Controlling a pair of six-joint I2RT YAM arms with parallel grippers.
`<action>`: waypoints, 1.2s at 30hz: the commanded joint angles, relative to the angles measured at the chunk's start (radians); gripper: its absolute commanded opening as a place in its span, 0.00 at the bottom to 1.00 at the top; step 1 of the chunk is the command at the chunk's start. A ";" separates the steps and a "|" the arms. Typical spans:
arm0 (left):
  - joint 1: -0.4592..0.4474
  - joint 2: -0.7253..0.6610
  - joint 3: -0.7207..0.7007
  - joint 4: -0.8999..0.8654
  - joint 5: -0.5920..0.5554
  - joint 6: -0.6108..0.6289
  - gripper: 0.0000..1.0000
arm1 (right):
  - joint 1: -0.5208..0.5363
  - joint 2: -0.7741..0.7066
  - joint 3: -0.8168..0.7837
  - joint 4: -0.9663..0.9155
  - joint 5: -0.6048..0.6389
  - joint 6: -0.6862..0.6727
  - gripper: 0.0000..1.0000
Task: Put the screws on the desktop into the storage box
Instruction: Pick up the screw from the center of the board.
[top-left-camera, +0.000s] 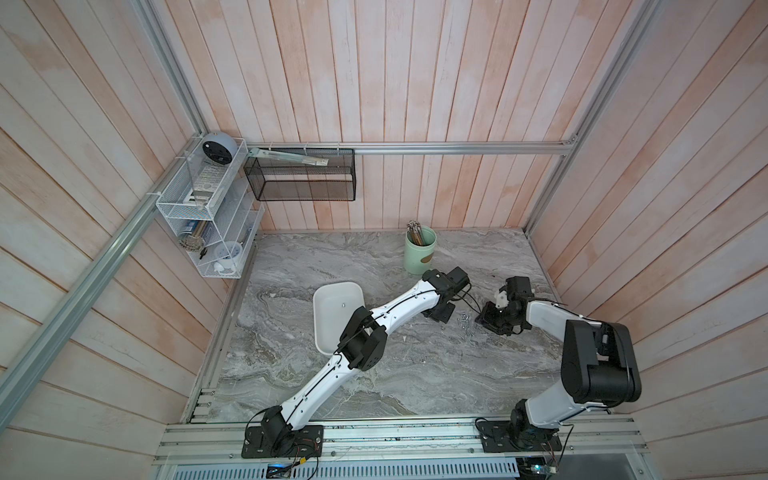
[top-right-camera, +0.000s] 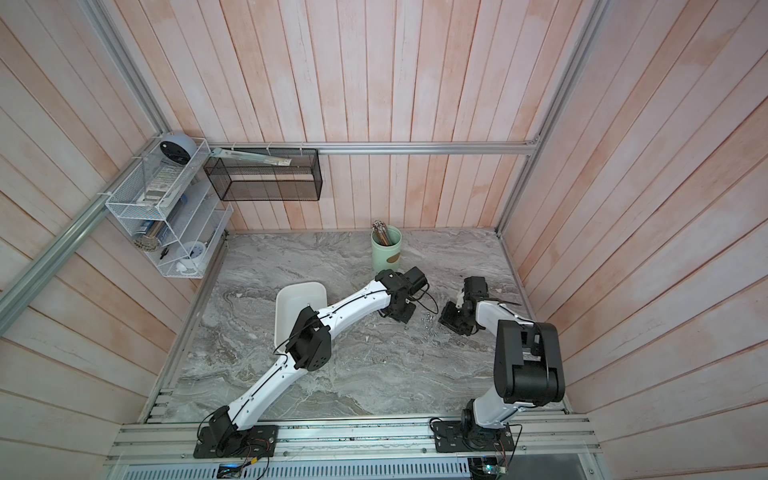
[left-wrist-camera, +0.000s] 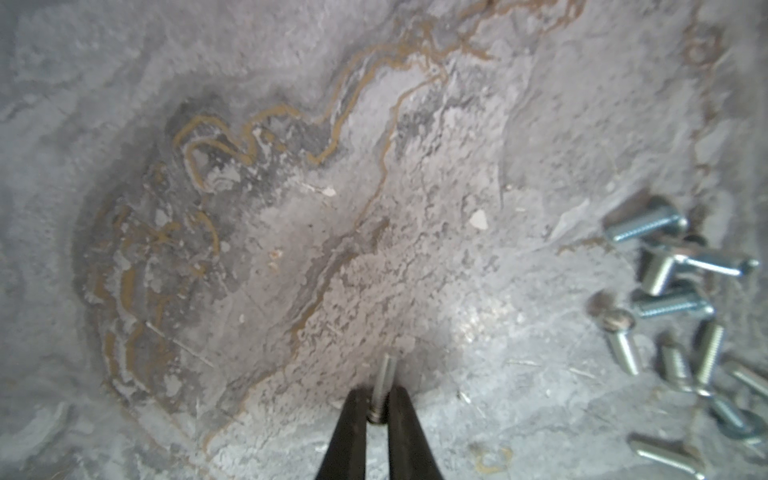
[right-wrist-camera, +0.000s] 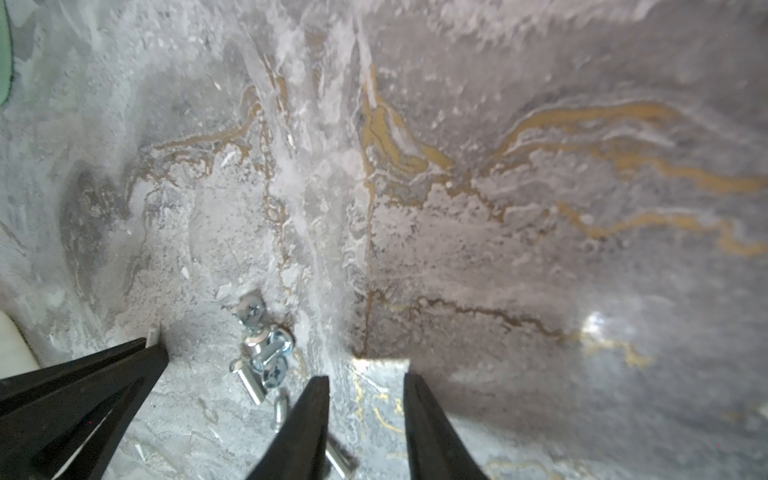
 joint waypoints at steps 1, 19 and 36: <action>0.013 0.172 -0.100 -0.121 0.008 0.008 0.06 | 0.001 0.044 -0.031 -0.066 0.017 -0.008 0.36; 0.012 -0.025 -0.259 0.022 0.001 0.001 0.00 | 0.001 0.041 -0.034 -0.062 0.018 -0.006 0.36; 0.015 -0.434 -0.511 0.156 -0.100 -0.033 0.00 | 0.001 0.037 -0.037 -0.058 0.019 -0.005 0.37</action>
